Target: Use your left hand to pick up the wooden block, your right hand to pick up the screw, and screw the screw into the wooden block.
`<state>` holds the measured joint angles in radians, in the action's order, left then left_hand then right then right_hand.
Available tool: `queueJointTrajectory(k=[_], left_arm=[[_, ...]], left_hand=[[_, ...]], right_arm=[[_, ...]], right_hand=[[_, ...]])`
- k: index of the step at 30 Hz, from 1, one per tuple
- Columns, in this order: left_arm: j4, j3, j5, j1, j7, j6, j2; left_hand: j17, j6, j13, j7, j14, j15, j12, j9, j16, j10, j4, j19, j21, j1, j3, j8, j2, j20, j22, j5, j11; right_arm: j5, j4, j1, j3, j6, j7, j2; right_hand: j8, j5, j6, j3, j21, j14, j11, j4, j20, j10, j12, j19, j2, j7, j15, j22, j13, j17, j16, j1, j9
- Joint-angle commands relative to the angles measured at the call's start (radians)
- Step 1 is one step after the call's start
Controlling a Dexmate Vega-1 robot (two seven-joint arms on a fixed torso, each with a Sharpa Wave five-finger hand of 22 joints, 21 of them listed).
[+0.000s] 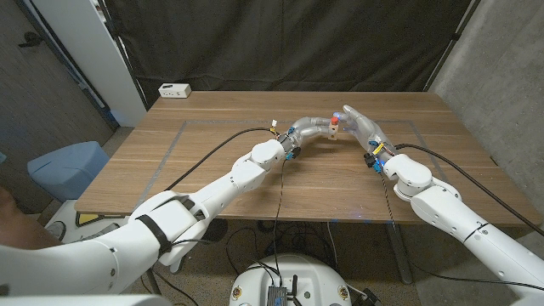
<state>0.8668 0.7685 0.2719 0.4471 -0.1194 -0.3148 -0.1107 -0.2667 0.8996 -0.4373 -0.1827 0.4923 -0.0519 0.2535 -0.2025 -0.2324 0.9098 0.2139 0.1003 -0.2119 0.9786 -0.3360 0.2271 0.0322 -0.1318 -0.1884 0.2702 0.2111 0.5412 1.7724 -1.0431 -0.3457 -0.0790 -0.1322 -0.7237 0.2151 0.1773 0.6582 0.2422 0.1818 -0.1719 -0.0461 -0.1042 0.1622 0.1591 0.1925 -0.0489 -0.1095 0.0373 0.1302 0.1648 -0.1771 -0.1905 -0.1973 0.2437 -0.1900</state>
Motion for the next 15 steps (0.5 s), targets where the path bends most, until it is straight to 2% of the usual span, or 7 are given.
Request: queueJointTrajectory(k=[1,15], left_arm=[[0.019,0.0,0.0,0.009,0.005,0.008,-0.005],[0.044,0.003,-0.005,0.019,0.015,0.016,-0.012]], left_hand=[[-0.003,0.037,-0.156,0.022,0.008,-0.052,0.028,-0.006,-0.006,0.01,-0.059,0.006,-0.007,-0.073,-0.064,0.004,0.09,-0.005,-0.002,0.003,0.003],[-0.003,0.037,-0.157,0.021,0.008,-0.055,0.029,-0.006,-0.006,0.012,-0.058,0.006,-0.007,-0.072,-0.064,0.004,0.089,-0.005,-0.002,0.003,0.003]], right_arm=[[0.002,0.016,-0.015,0.008,0.011,-0.014,-0.006],[0.006,0.023,-0.038,0.021,0.003,-0.028,-0.009]], right_hand=[[0.012,0.002,0.021,0.008,0.009,-0.08,-0.001,-0.002,0.003,-0.014,0.008,-0.013,-0.001,-0.003,-0.002,0.005,-0.001,-0.002,-0.004,-0.002,-0.001],[0.011,0.002,0.037,0.011,0.012,-0.066,0.003,-0.005,0.01,-0.032,0.01,-0.023,-0.003,-0.007,-0.003,0.005,-0.001,-0.001,-0.008,0.0,-0.002]])
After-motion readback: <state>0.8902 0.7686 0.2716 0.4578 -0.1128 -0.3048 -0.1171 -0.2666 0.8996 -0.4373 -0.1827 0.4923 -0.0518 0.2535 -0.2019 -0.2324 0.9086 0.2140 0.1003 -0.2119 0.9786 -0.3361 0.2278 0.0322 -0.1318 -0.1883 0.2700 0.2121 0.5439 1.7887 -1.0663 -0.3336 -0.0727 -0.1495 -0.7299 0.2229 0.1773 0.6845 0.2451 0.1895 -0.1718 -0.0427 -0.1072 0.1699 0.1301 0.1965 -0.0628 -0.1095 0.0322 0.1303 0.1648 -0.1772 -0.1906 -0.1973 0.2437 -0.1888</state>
